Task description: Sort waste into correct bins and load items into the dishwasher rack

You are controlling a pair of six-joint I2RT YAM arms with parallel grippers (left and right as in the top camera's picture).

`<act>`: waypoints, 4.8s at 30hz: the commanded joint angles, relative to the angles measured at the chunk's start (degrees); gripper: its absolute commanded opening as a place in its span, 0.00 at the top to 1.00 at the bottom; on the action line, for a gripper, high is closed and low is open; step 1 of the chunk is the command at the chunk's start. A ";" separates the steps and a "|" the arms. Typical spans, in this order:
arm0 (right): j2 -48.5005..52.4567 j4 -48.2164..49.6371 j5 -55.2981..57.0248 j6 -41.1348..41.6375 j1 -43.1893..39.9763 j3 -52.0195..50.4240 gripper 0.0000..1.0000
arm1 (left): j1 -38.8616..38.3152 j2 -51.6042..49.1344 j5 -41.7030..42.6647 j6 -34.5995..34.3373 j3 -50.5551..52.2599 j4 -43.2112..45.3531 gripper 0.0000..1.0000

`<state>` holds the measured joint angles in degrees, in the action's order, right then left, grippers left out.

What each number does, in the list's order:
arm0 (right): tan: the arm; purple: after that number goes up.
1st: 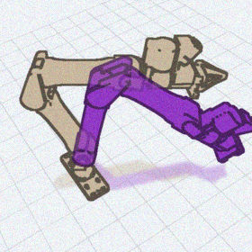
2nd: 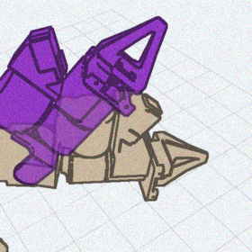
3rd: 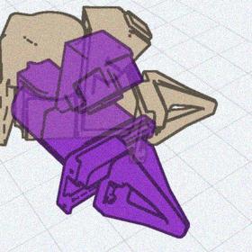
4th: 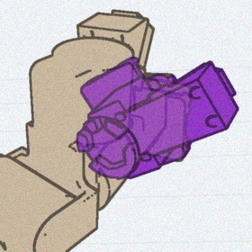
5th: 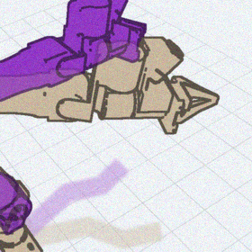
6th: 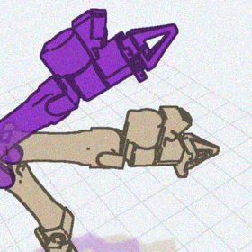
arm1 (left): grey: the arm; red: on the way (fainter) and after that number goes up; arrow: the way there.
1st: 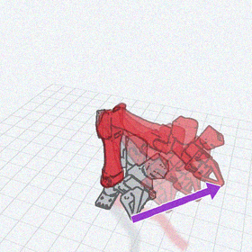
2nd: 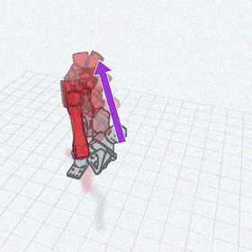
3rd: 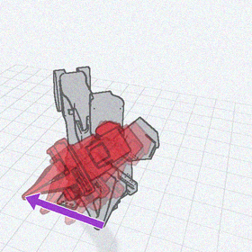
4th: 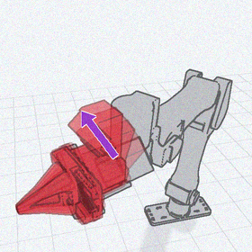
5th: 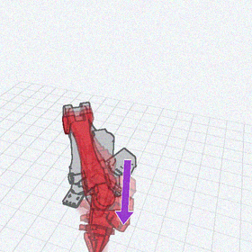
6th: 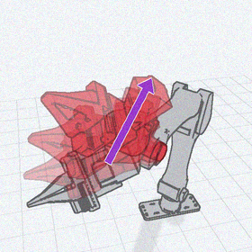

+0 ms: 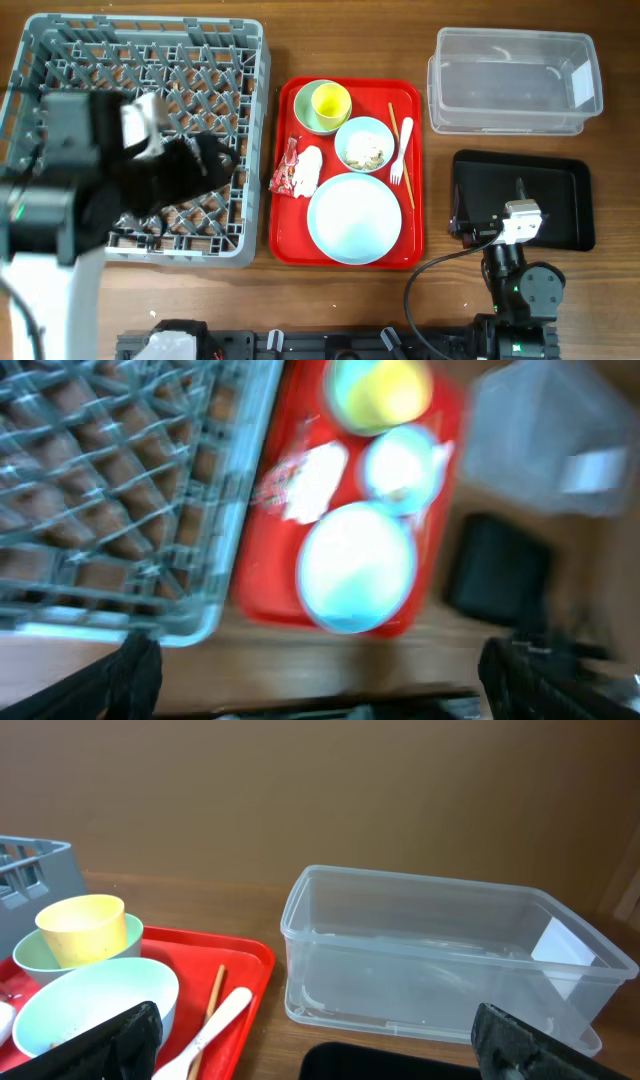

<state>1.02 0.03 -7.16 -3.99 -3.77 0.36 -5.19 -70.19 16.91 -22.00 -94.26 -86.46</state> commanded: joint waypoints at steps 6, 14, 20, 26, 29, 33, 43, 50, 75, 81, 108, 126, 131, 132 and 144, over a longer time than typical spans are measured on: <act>0.28 0.33 0.72 -0.39 0.22 -0.07 0.00 | -23.21 -9.60 -21.70 -11.69 -1.66 7.19 0.00; 0.28 0.33 0.72 -0.39 0.22 -0.07 0.00 | -27.23 -13.00 -12.28 -11.72 -1.64 15.93 0.00; 0.28 0.33 0.72 -0.39 0.22 -0.07 0.00 | -29.49 -18.67 -12.92 -11.50 -1.64 21.66 0.01; 0.28 0.33 0.72 -0.39 0.22 -0.07 0.00 | -29.46 -25.29 -17.94 -11.45 -1.64 32.79 0.00; 0.28 0.33 0.72 -0.39 0.22 -0.07 0.00 | -29.46 -28.33 -21.66 -10.80 -1.64 37.66 0.00; 0.28 0.33 0.74 -0.39 0.22 -0.07 0.00 | -29.49 -32.13 -21.38 -4.74 -1.64 41.29 0.00; 0.28 0.33 0.72 -0.39 0.22 -0.07 0.00 | -29.79 -37.64 -21.29 19.26 -1.64 47.28 0.00; 0.28 0.33 0.72 -0.39 0.22 -0.07 0.00 | -29.81 -40.28 -21.31 26.27 -1.55 51.23 0.00; 0.28 0.33 0.72 -0.39 0.22 -0.07 0.00 | -29.59 -45.51 -21.33 24.72 -1.51 49.77 0.53; 0.28 0.33 0.72 -0.39 0.22 -0.07 0.00 | -29.49 -32.74 -21.31 18.03 -1.68 49.59 0.45; 0.28 7.23 -31.23 37.05 0.22 -0.07 0.00 | 18.67 -7.56 -22.32 -14.49 -1.64 9.20 0.00; 35.50 -5.84 -36.26 32.50 0.22 45.81 0.00 | 18.64 -7.56 -22.32 -14.49 -1.64 9.18 0.00; 65.59 -47.69 -33.29 8.98 5.09 80.06 0.00 | 18.64 -7.56 -22.32 -14.49 -1.64 9.18 0.00; 69.68 -52.76 -28.04 7.43 7.98 84.76 0.00 | 18.64 -7.56 -22.32 -14.49 -1.64 9.18 0.00; 98.36 -58.62 -3.45 9.07 34.51 93.48 0.01 | 18.64 -7.56 -22.32 -14.49 -1.64 9.18 0.00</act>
<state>93.60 -59.00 -8.12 3.36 30.57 92.62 13.15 -78.00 -5.45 -35.92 -95.64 -77.36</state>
